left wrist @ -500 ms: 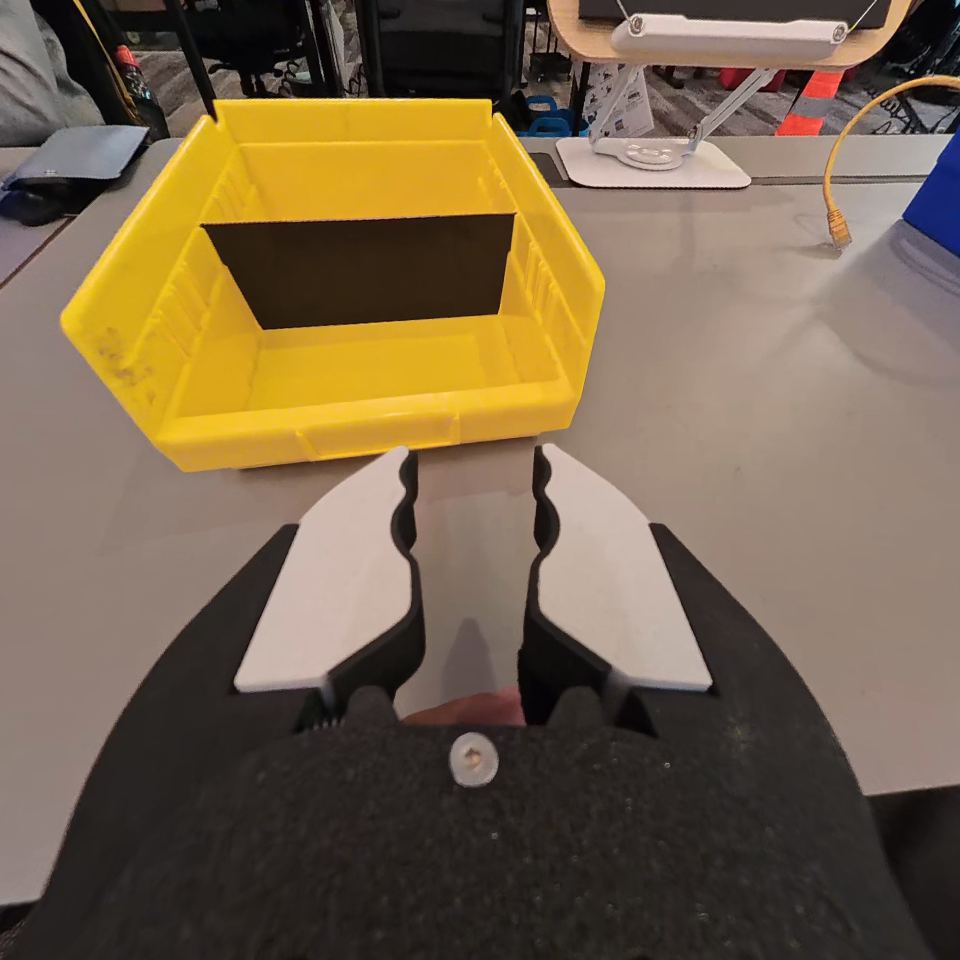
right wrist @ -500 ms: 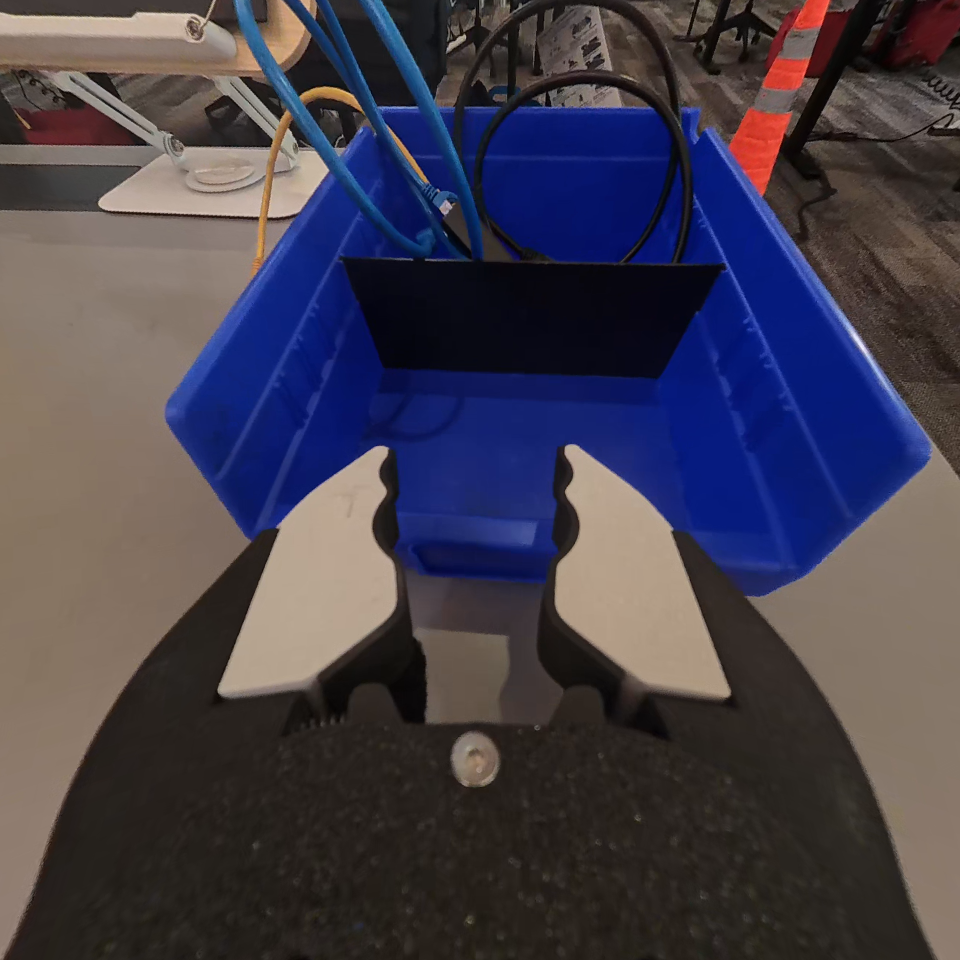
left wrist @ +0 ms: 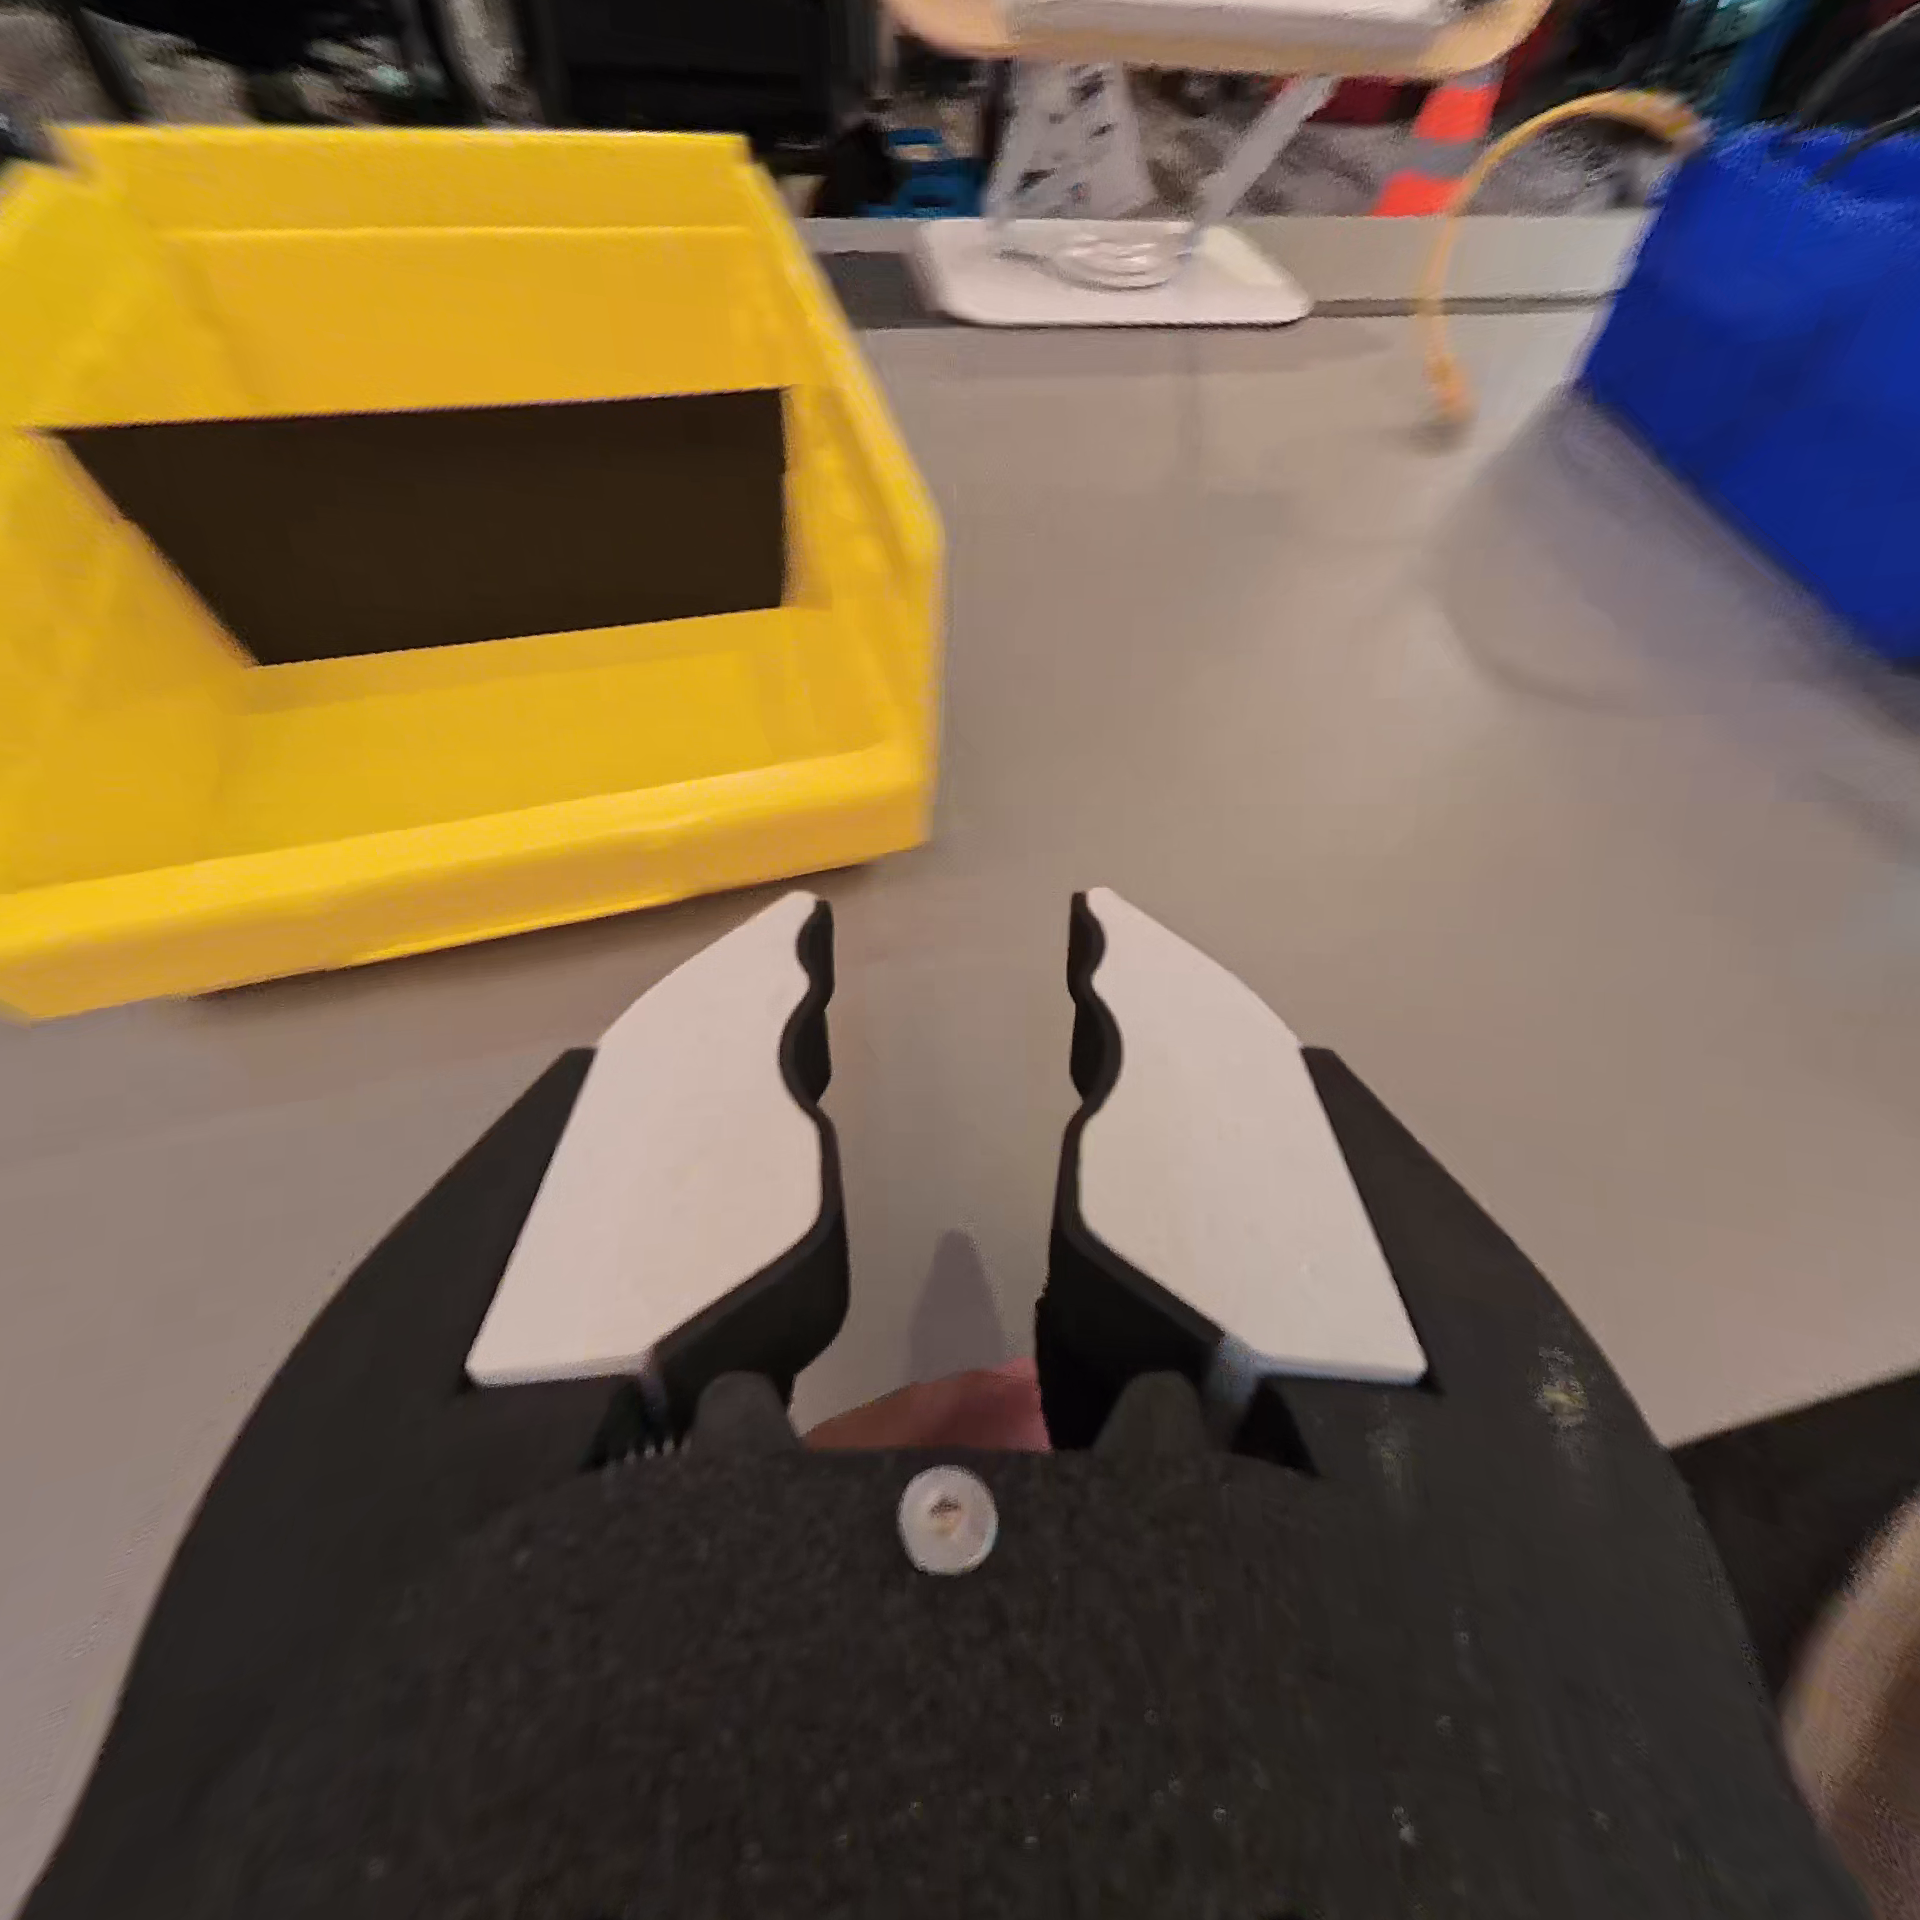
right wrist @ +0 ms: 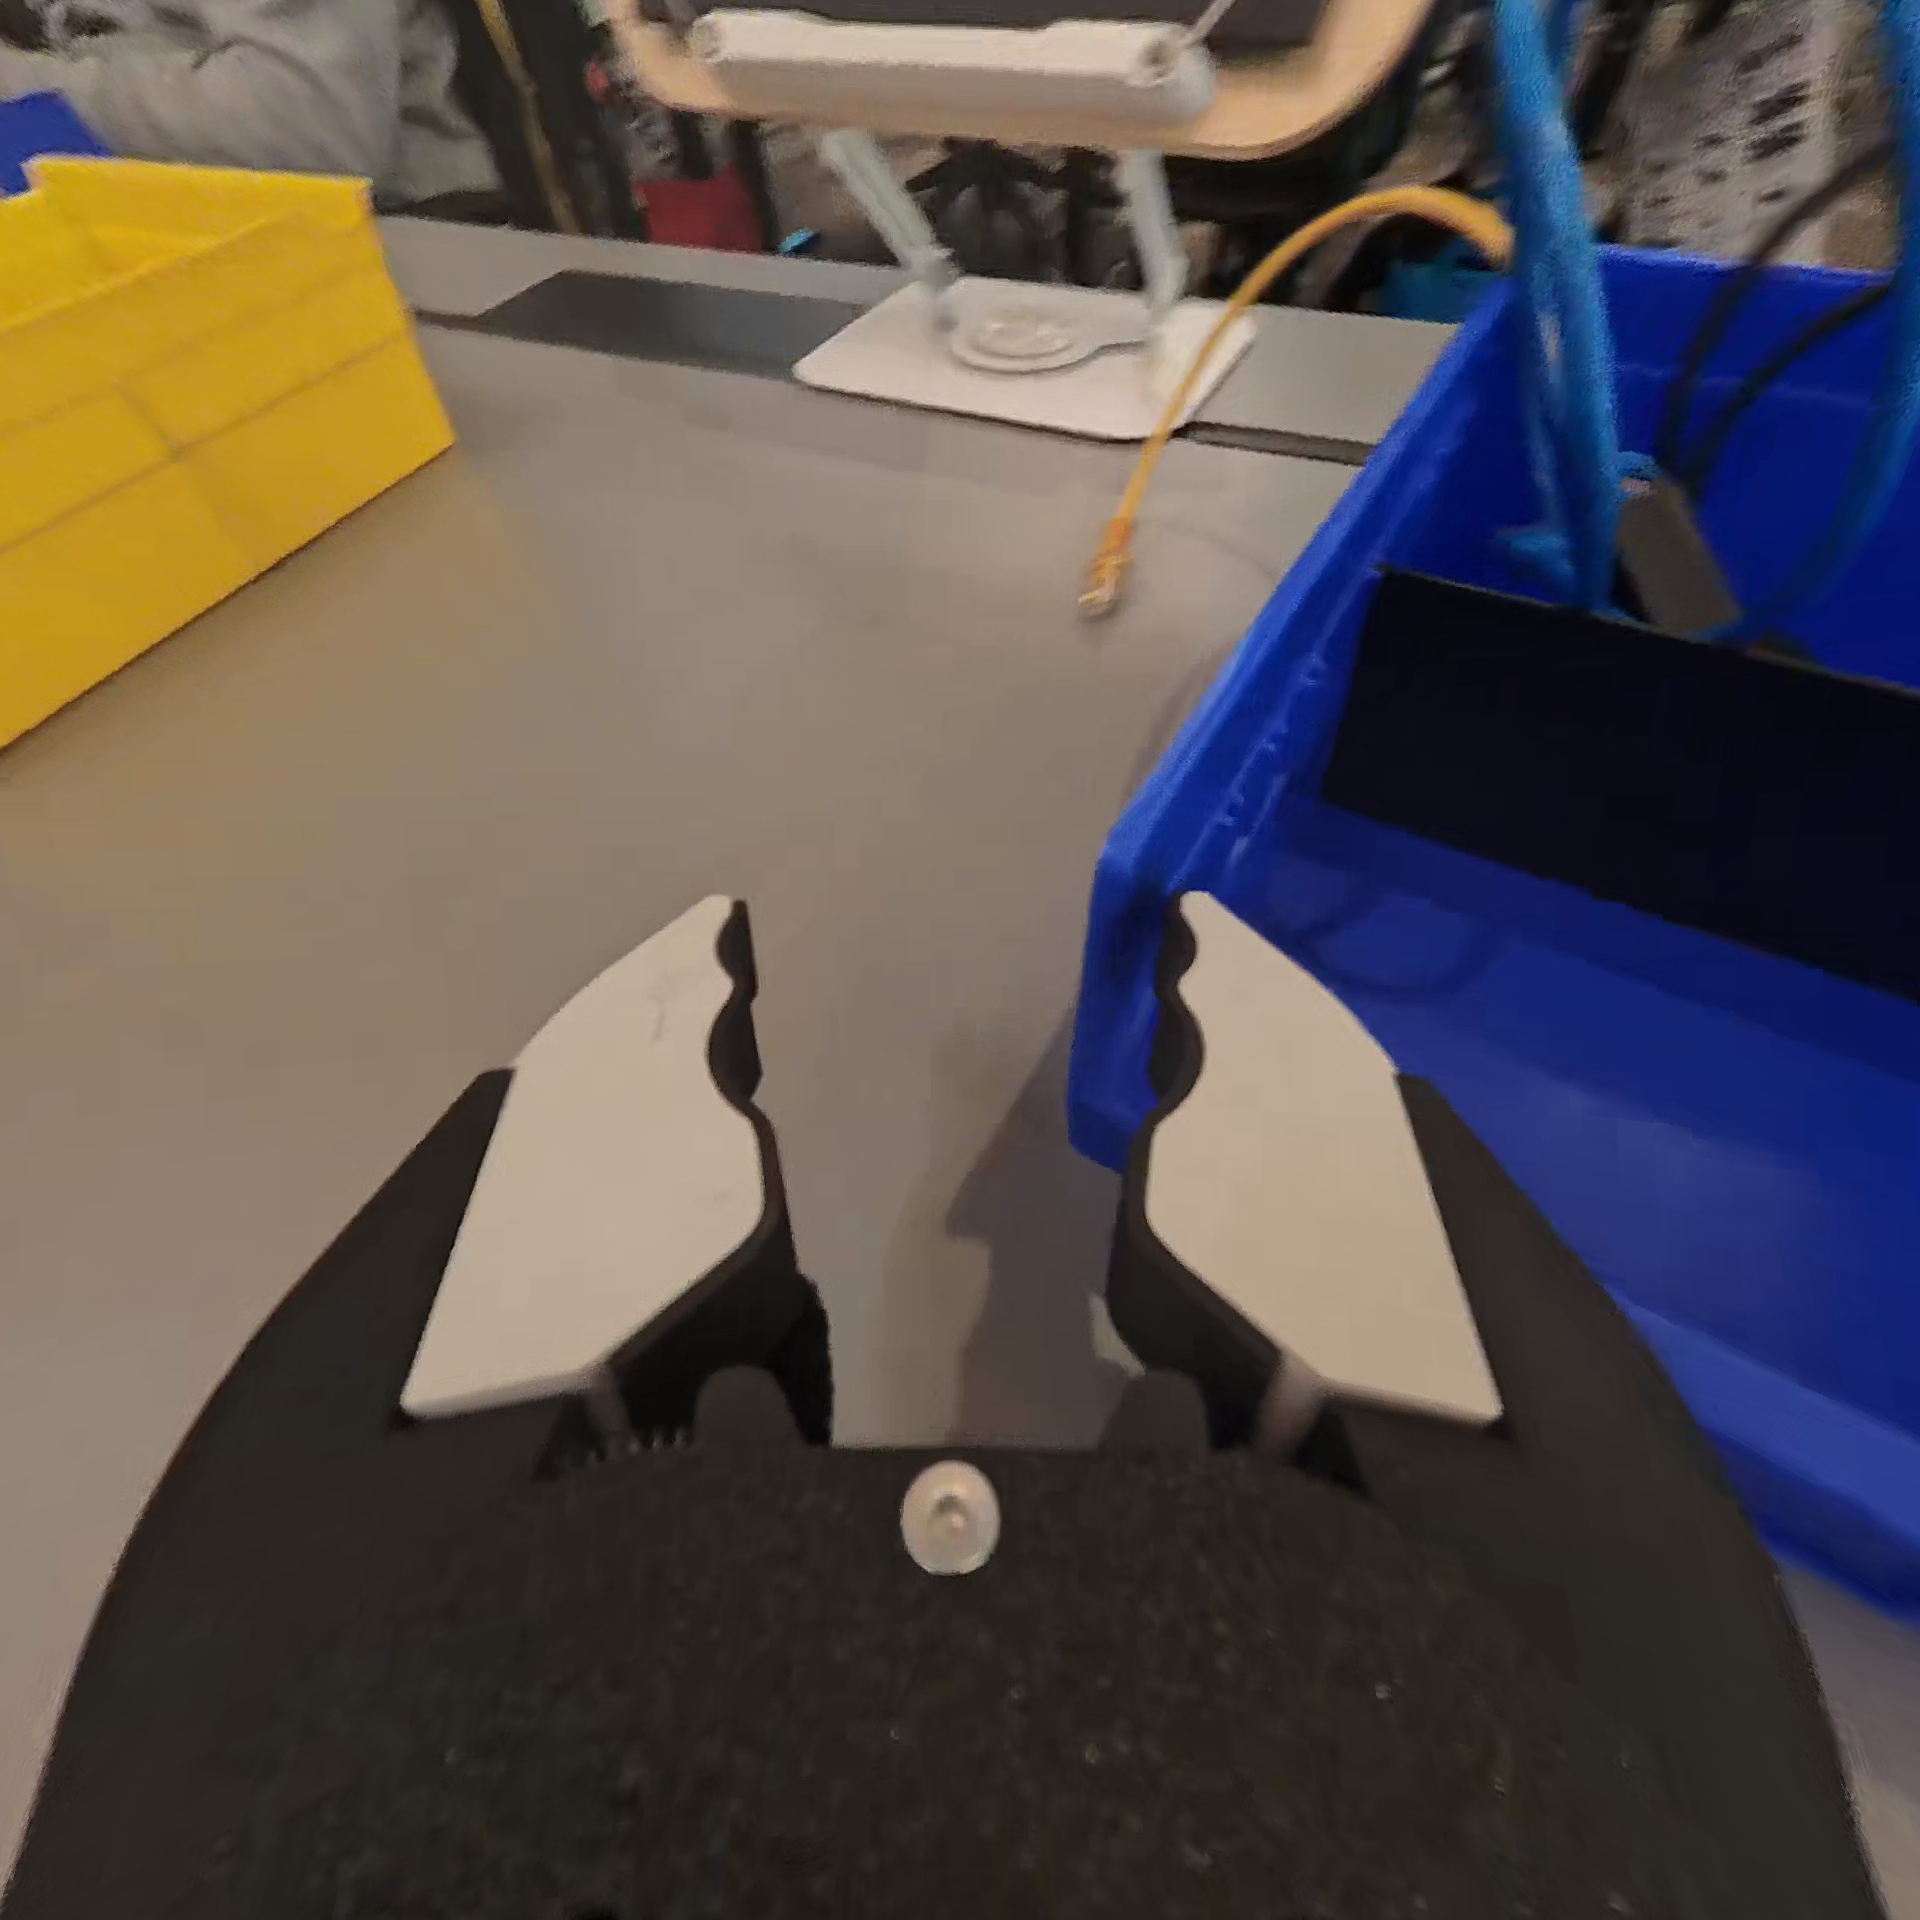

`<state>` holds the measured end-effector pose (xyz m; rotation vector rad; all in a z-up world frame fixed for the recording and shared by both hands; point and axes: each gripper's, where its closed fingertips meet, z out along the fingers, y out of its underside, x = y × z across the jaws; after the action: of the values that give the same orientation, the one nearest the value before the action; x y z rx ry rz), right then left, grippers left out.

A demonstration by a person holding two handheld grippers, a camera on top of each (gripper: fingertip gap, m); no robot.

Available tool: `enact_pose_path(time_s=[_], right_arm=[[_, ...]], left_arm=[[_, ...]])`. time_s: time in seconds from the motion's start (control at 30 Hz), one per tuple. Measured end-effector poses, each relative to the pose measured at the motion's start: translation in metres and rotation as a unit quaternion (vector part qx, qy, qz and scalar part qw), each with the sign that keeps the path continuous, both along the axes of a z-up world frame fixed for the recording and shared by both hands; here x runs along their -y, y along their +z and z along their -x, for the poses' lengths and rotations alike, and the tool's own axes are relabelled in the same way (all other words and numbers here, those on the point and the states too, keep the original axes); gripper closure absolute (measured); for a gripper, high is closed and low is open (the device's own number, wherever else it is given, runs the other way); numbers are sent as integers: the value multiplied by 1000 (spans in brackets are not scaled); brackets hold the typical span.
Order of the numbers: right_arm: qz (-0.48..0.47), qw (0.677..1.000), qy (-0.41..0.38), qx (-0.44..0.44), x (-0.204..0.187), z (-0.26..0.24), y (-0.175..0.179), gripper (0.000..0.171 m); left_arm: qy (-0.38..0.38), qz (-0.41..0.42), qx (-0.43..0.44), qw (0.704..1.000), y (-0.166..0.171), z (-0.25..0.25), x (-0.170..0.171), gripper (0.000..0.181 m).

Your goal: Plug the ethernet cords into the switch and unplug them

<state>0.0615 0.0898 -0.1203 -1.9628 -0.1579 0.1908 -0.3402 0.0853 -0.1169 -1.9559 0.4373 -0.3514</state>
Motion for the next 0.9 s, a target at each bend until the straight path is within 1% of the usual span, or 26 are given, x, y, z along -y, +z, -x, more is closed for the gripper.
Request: enact_pose_path(time_s=[0.07,0.13,0.17,0.2,0.27,0.33,0.37,0.43,0.5,0.57,0.6,0.63,0.67,0.7,0.73,0.77,0.8,0.87,0.9], right_arm=[[6,999,34,-13,10,13,3,117],[-20,1000,10,-11,18,4,16,105],[-28,999,-16,1,23,-9,23,99],[-33,998,-49,10,29,-25,30,96],[-45,990,-133,10,44,-66,44,97],[-44,975,-217,7,61,-111,49,101],[-35,969,-246,4,70,-131,46,99],[-27,962,-271,-16,79,-161,37,95],[-12,962,-268,-56,82,-176,21,92],[-1,961,-259,-98,78,-180,5,91],[9,959,-262,-110,75,-183,-4,92],[19,956,-270,-114,71,-186,-12,98],[27,956,-269,-110,67,-187,-17,98],[34,957,-268,-110,64,-186,-21,109],[46,956,-263,-119,60,-182,-28,143],[51,954,-257,-145,57,-177,-29,154],[61,946,-278,-157,59,-178,-29,159],[87,941,-297,-136,62,-178,-30,162],[95,941,-300,-125,61,-174,-30,162]], left_arm=[[-50,13,47,998,9,-49,7,135],[-106,14,58,993,15,-108,16,127],[-132,8,48,990,16,-138,19,124],[-156,1,36,987,16,-169,23,124],[-196,-13,26,980,18,-233,27,125],[-215,-25,29,976,19,-289,25,131],[-218,-28,33,975,19,-314,22,132],[-213,-28,25,976,15,-352,11,131],[-186,-32,-3,982,7,-374,-7,132],[-182,-22,-3,983,-2,-392,-20,132],[-183,-13,0,983,-7,-400,-25,134],[-183,-4,1,983,-11,-407,-30,137],[-180,2,-1,984,-14,-411,-35,142],[-182,5,0,983,-16,-416,-38,149],[-191,8,5,982,-15,-420,-37,164],[-185,12,4,983,-14,-421,-38,168],[-176,9,-8,984,-14,-420,-38,170],[-164,1,-34,986,-13,-415,-37,171],[-158,-1,-34,987,-12,-411,-37,172]])
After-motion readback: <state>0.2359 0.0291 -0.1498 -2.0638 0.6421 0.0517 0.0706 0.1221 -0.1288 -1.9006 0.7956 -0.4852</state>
